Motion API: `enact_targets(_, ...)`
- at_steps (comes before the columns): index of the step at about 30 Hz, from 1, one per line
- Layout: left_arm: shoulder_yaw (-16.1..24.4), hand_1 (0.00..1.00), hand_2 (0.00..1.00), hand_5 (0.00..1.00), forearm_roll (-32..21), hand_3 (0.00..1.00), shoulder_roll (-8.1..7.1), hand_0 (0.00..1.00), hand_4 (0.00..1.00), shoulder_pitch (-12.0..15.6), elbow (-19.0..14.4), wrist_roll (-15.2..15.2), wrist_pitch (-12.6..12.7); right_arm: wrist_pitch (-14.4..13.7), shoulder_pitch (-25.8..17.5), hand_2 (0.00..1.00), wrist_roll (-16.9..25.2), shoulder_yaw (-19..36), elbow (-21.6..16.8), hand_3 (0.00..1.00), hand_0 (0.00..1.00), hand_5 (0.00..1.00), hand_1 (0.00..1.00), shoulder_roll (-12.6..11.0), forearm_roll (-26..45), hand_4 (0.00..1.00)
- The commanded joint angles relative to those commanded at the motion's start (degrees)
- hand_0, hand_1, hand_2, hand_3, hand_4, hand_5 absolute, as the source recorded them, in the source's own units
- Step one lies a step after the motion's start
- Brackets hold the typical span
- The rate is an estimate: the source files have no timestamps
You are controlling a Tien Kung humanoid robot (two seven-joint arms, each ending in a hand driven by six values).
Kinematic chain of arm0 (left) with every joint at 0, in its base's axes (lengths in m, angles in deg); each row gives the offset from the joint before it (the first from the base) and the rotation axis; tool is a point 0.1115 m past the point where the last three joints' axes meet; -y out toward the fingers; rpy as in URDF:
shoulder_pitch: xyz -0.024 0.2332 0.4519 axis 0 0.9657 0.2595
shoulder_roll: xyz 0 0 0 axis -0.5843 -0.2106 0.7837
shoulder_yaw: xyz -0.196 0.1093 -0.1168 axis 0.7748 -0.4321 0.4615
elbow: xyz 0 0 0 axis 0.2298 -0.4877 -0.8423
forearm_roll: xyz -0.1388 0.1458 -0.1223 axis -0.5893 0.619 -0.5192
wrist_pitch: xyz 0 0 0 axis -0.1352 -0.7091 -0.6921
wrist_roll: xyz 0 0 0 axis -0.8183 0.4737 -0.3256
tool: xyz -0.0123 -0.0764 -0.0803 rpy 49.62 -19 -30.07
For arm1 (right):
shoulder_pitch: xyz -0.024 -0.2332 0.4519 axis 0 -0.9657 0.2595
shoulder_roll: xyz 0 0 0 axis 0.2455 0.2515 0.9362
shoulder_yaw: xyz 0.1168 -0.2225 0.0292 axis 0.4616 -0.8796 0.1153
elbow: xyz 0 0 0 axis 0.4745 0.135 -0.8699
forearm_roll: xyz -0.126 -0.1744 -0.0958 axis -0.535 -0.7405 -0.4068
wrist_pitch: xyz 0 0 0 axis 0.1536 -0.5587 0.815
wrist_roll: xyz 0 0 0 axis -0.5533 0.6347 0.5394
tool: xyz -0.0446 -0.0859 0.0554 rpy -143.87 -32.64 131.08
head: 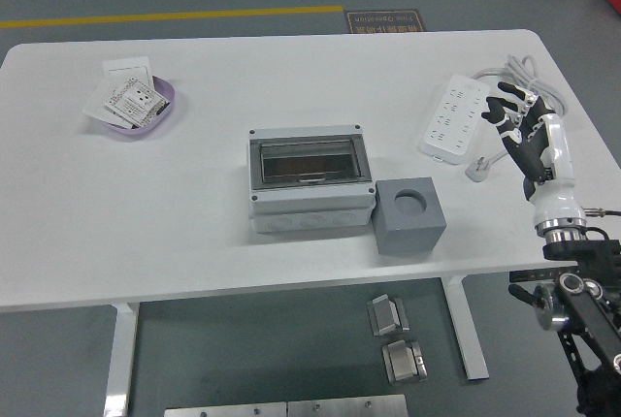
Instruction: Pick up the cylinder from the cube,place it in the box,flap close box
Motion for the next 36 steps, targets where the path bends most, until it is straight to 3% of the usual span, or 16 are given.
enact_targets(36, 1.0, 0.701, 0.671, 0.322, 1.4, 0.713, -0.26, 0.678, 0.717, 0.1, 0.0, -0.5, -0.4, -0.1, 0.4, 0.642, -0.1, -0.8, 0.6, 0.706, 0.645, 0.597, 0.578, 0.5, 0.4, 0.958)
